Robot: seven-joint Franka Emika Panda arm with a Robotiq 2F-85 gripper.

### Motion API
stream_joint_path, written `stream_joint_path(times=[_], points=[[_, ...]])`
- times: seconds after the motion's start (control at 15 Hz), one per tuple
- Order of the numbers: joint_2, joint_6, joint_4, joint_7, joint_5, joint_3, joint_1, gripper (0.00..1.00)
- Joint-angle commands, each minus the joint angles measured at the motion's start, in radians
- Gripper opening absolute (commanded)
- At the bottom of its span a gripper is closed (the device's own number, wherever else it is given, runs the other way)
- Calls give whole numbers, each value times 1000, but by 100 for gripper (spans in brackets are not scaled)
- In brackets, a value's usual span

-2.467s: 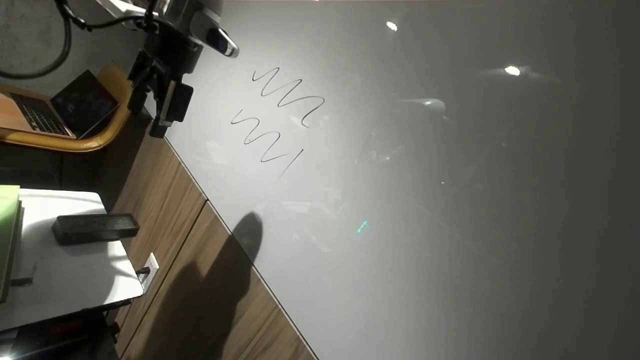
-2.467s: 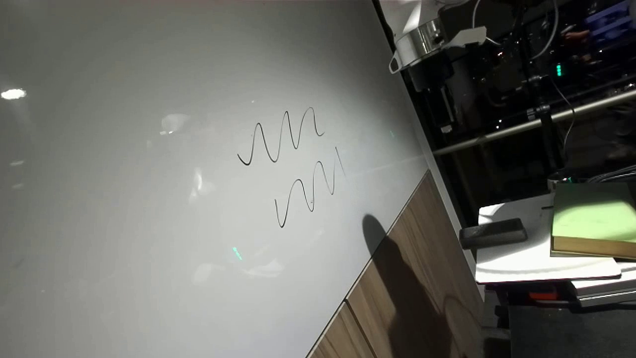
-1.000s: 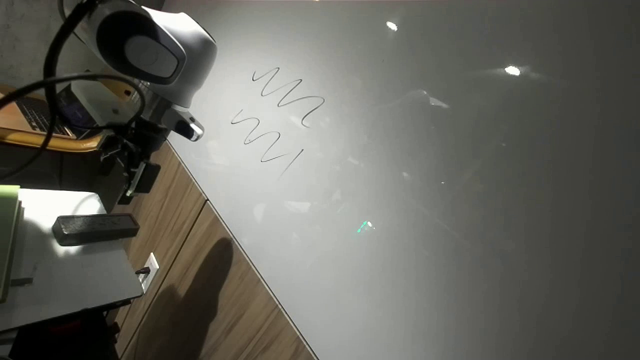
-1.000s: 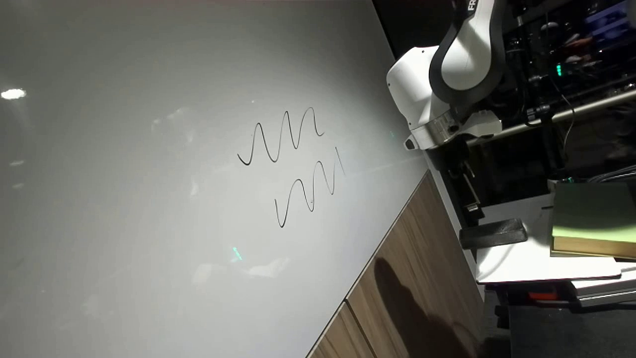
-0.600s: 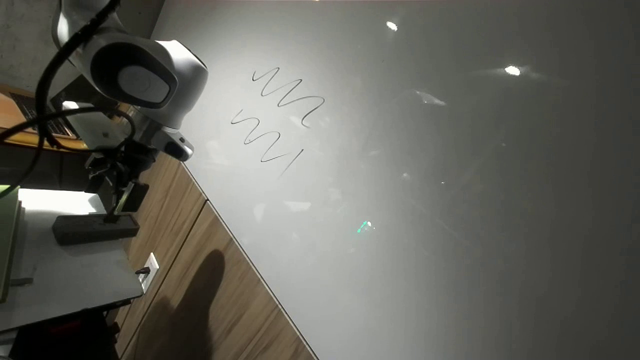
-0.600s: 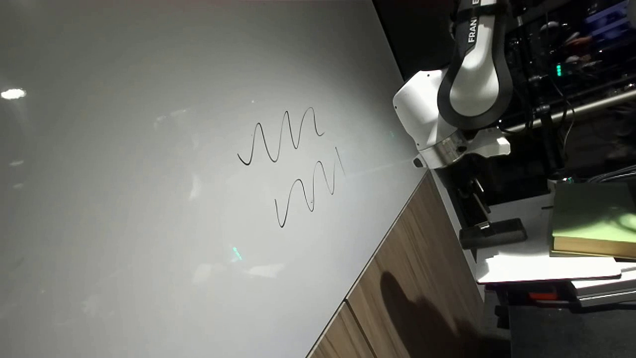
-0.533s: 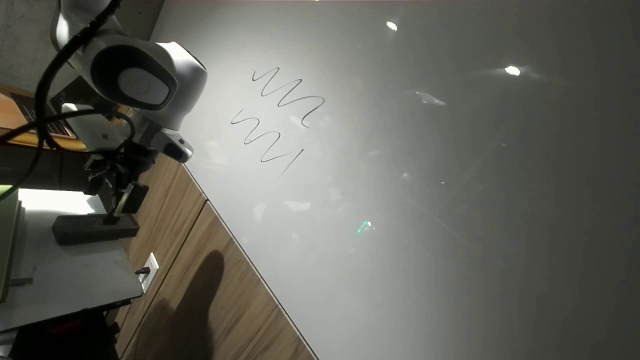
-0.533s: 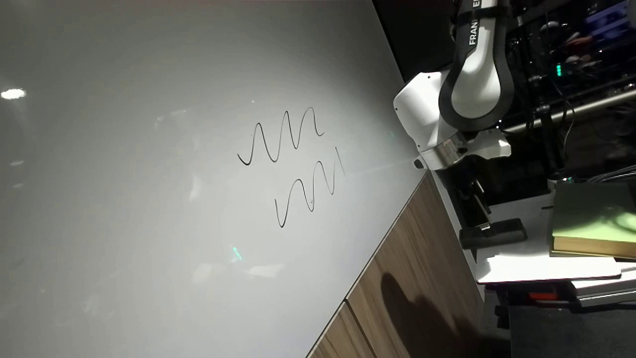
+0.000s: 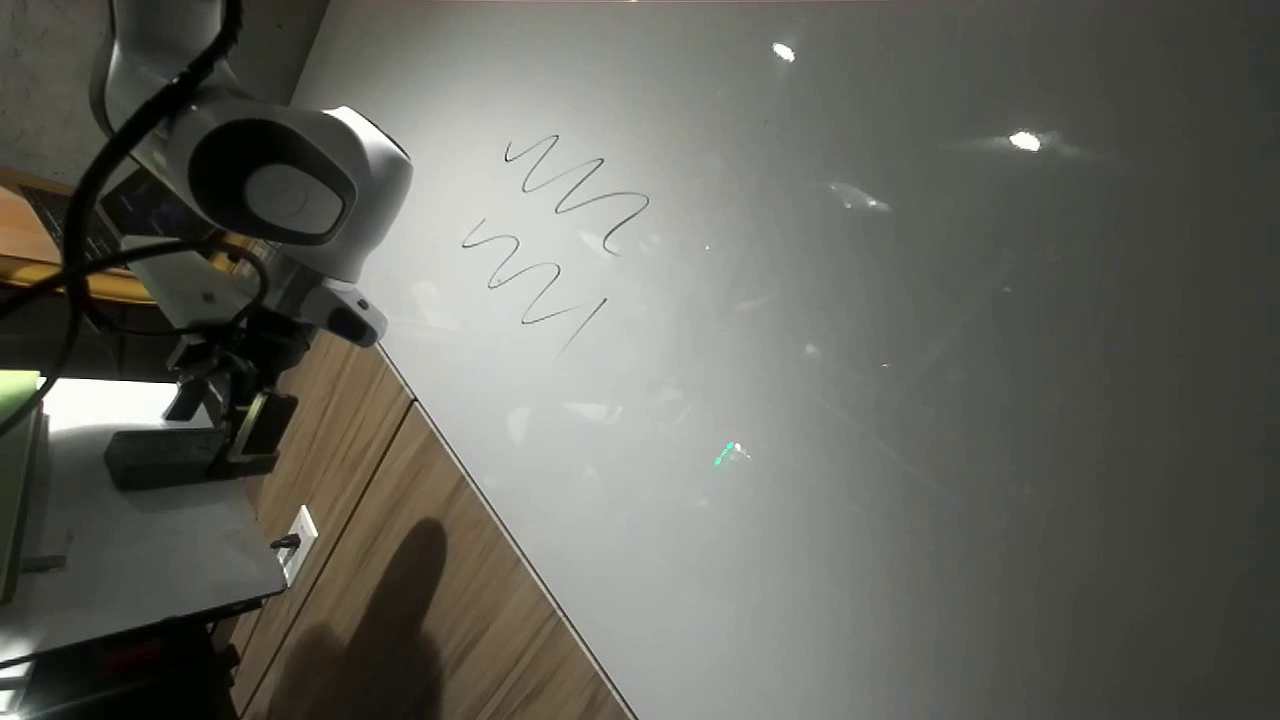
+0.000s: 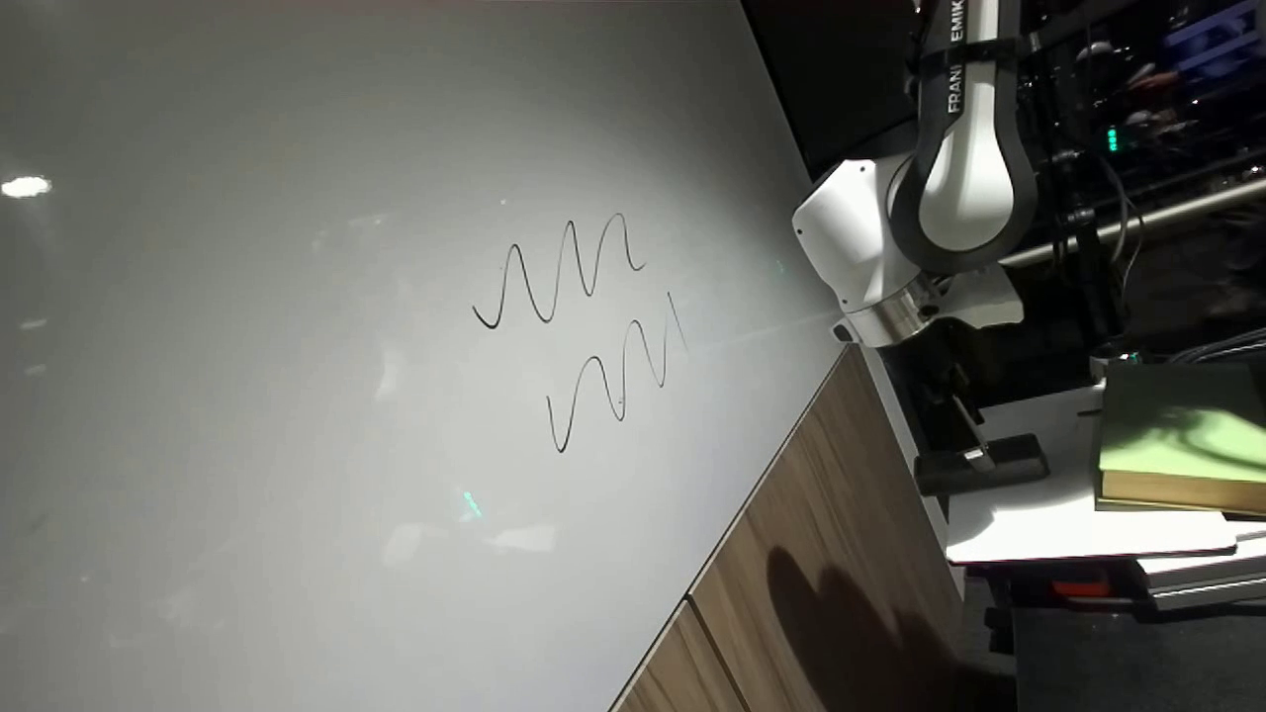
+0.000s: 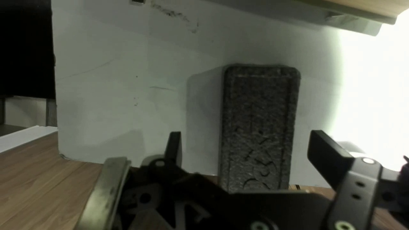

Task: Use the black eraser to wipe the whiteboard.

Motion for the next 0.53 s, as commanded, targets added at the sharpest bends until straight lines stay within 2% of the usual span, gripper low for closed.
stream_joint_path(times=[0.0, 0.07, 0.13, 0.2, 0.47], points=[[17, 18, 1, 17, -19, 0, -4, 97], [18, 19, 1, 19, -19, 2, -2, 89], [19, 18, 1, 18, -17, 2, -1, 76], [19, 18, 1, 20, -18, 3, 0, 71], [9, 16, 2, 29, -19, 14, 12, 40]])
